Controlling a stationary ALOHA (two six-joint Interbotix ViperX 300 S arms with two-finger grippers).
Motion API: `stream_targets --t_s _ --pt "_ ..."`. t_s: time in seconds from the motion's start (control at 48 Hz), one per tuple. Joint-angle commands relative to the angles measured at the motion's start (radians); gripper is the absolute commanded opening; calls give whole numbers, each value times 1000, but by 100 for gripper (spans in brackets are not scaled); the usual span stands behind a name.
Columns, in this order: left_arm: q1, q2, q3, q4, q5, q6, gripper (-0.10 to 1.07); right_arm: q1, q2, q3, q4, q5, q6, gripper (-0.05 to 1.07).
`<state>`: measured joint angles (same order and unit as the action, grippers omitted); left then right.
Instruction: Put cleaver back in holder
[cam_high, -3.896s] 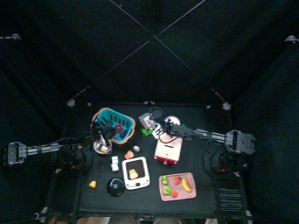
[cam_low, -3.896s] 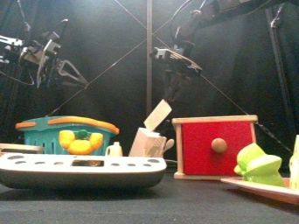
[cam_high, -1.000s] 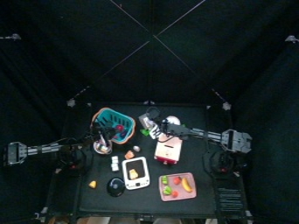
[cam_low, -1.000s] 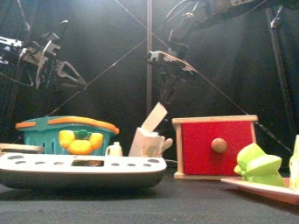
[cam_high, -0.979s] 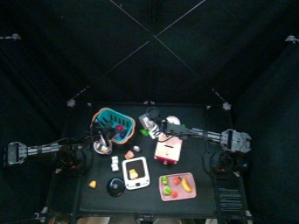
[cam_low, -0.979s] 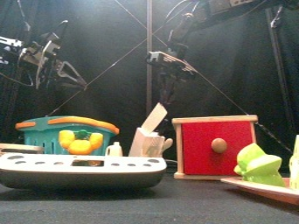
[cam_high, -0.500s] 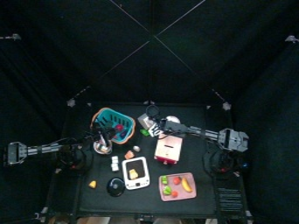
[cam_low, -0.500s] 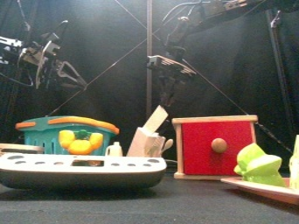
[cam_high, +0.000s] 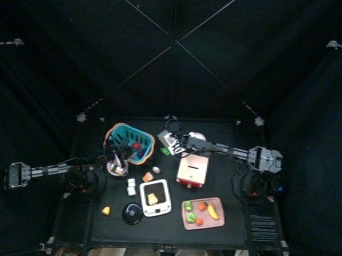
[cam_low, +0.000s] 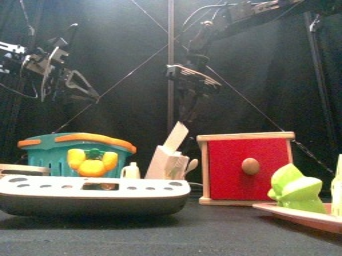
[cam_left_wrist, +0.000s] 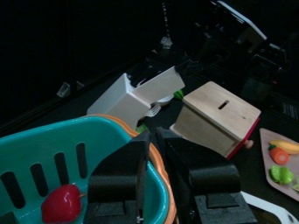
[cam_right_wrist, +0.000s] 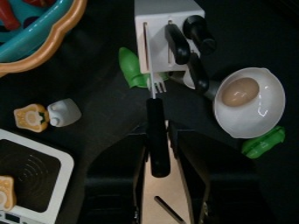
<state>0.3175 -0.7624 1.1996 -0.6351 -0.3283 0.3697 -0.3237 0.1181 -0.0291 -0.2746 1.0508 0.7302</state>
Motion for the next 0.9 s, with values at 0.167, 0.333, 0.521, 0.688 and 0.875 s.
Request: stream_targets --t_s 0.167,0.333,0.521,0.688,0.875 --pt "2 2 -12 0 -3 2 60 -9 -21 -21 -6 -89 5 69" --pt "0 3 -11 2 -3 2 61 -11 -25 -20 -8 -98 2 69" --pt "-3 2 -12 2 0 2 61 0 -40 8 -12 -94 2 69" --pt "-5 2 -12 0 6 2 60 29 -44 29 -26 -95 2 69" --pt "-6 0 -12 5 44 9 61 84 -44 40 -26 -106 -2 69"
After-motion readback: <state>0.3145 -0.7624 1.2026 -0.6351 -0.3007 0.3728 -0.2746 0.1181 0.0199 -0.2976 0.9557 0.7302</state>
